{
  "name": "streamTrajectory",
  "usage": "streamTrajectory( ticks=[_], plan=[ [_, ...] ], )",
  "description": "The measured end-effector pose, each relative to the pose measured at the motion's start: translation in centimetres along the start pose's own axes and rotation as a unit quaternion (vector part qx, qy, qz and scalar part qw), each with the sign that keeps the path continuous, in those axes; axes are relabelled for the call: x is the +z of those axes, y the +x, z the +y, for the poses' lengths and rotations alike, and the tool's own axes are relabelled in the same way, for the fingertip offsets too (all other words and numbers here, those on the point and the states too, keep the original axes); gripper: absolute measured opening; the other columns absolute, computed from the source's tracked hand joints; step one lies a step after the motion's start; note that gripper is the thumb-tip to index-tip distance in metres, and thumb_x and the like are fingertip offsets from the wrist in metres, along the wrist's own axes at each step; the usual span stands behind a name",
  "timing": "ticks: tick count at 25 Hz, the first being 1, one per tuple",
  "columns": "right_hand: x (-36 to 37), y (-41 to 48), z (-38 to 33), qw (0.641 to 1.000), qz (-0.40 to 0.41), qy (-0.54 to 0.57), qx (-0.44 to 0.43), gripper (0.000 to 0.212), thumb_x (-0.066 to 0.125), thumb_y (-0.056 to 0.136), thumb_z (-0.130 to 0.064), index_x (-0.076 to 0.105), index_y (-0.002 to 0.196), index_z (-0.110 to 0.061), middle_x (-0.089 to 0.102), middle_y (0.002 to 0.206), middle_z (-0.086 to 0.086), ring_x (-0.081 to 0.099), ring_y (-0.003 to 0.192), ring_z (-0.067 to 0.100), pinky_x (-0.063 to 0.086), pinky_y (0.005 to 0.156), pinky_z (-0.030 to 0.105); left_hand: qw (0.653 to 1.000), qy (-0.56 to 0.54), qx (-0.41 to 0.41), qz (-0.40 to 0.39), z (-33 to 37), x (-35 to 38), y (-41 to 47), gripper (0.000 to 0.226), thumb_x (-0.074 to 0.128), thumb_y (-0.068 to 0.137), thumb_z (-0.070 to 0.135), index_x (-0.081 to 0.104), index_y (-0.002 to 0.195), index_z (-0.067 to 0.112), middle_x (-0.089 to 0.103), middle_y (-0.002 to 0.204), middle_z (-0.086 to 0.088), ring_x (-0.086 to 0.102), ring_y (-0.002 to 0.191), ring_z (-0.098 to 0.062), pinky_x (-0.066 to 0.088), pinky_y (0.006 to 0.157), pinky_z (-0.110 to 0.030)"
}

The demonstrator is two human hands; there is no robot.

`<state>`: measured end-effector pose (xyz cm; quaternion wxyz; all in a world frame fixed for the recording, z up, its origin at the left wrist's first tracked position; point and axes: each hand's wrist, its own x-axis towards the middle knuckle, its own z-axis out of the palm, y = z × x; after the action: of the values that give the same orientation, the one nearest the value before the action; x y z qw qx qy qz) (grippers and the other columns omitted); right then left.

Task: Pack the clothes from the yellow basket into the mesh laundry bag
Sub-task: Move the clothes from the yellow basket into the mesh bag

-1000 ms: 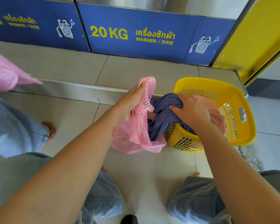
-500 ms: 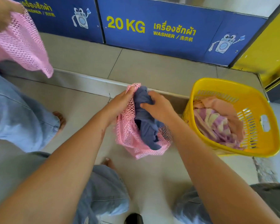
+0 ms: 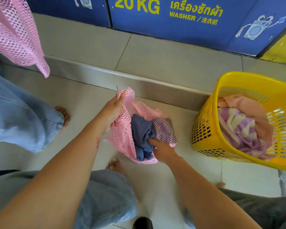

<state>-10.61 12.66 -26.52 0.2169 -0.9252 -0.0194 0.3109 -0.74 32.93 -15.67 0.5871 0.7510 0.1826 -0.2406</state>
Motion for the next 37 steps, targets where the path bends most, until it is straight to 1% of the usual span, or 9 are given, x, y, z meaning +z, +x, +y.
streamTrajectory(
  ticks=[3,5,12,17,24,27,30,33,37],
  plan=[
    [-0.5,1.1,-0.1,0.982,0.070,0.042,0.170,0.044,0.047,0.092,-0.011,0.044,0.134,-0.021,0.055,0.132,0.010,0.054,0.120,0.032,0.044,0.097,0.040,0.999,0.022,-0.014,0.024,-1.1,0.0,0.7,0.071,0.036,0.087,0.073,0.031,0.148,0.037,0.036,0.154,0.005,0.037,0.139,-0.024,0.030,0.113,-0.052],
    [-0.1,1.5,-0.1,0.968,0.047,0.044,0.244,0.047,0.051,0.093,-0.019,0.038,0.137,-0.015,0.054,0.135,0.011,0.051,0.125,0.031,0.040,0.101,0.041,0.999,0.025,-0.023,0.021,-1.8,0.1,1.3,0.073,0.036,0.087,0.073,0.029,0.149,0.036,0.034,0.155,0.005,0.035,0.141,-0.023,0.029,0.114,-0.051],
    [1.3,5.1,0.2,0.953,0.133,0.020,0.272,0.036,0.041,0.097,-0.040,0.054,0.120,-0.014,0.063,0.121,0.011,0.054,0.117,0.029,0.038,0.096,0.039,0.999,-0.007,-0.045,0.012,-3.2,0.4,4.1,0.078,0.039,0.081,0.078,0.031,0.148,0.039,0.037,0.154,0.005,0.037,0.140,-0.023,0.030,0.112,-0.055],
    [1.6,6.4,0.5,0.961,0.089,-0.089,0.246,0.027,0.052,0.093,-0.030,0.057,0.118,-0.020,0.063,0.123,0.007,0.051,0.120,0.027,0.036,0.098,0.040,0.998,0.001,-0.066,0.012,-4.0,1.5,5.6,0.074,0.037,0.083,0.077,0.031,0.147,0.039,0.037,0.154,0.005,0.038,0.139,-0.023,0.031,0.111,-0.056],
    [-4.9,3.2,-0.9,0.933,0.302,0.126,0.148,0.017,0.042,0.096,-0.017,0.051,0.109,-0.009,0.057,0.109,0.019,0.058,0.094,0.041,0.044,0.071,0.041,0.999,0.024,-0.027,0.023,-1.7,2.0,3.6,0.063,0.032,0.093,0.067,0.031,0.148,0.036,0.036,0.155,0.005,0.035,0.141,-0.021,0.028,0.113,-0.045],
    [-9.4,0.5,-1.9,0.921,0.342,0.128,0.135,0.009,0.038,0.098,-0.019,0.044,0.095,-0.013,0.061,0.101,0.021,0.058,0.088,0.042,0.035,0.064,0.038,0.999,0.016,0.018,0.021,0.4,2.0,1.5,0.065,0.034,0.088,0.073,0.037,0.145,0.040,0.039,0.153,0.006,0.040,0.137,-0.020,0.031,0.113,-0.046],
    [-13.0,-2.5,-2.6,0.913,0.378,0.113,0.103,0.012,0.039,0.096,-0.019,0.045,0.100,-0.010,0.060,0.106,0.020,0.059,0.091,0.043,0.037,0.066,0.040,0.998,-0.020,0.054,0.016,2.5,2.1,-0.9,0.075,0.038,0.075,0.084,0.043,0.139,0.045,0.049,0.145,0.006,0.051,0.128,-0.020,0.041,0.107,-0.049],
    [-15.8,-5.2,-2.8,0.903,0.418,0.027,0.095,0.021,0.043,0.094,-0.018,0.049,0.112,-0.008,0.056,0.114,0.017,0.058,0.099,0.041,0.034,0.065,0.038,0.993,-0.055,0.102,0.006,4.7,2.4,-3.1,0.079,0.040,0.073,0.085,0.042,0.140,0.043,0.051,0.144,0.003,0.053,0.127,-0.022,0.042,0.106,-0.049],
    [-18.1,-7.6,-1.9,0.845,0.490,-0.196,0.090,0.015,0.055,0.081,-0.010,0.061,0.094,-0.007,0.058,0.098,0.017,0.055,0.094,0.039,0.042,0.068,0.043,0.987,-0.068,0.145,0.029,6.9,3.1,-5.1,0.080,0.036,0.074,0.084,0.040,0.142,0.042,0.054,0.141,0.003,0.056,0.124,-0.022,0.044,0.104,-0.049]
  ],
)
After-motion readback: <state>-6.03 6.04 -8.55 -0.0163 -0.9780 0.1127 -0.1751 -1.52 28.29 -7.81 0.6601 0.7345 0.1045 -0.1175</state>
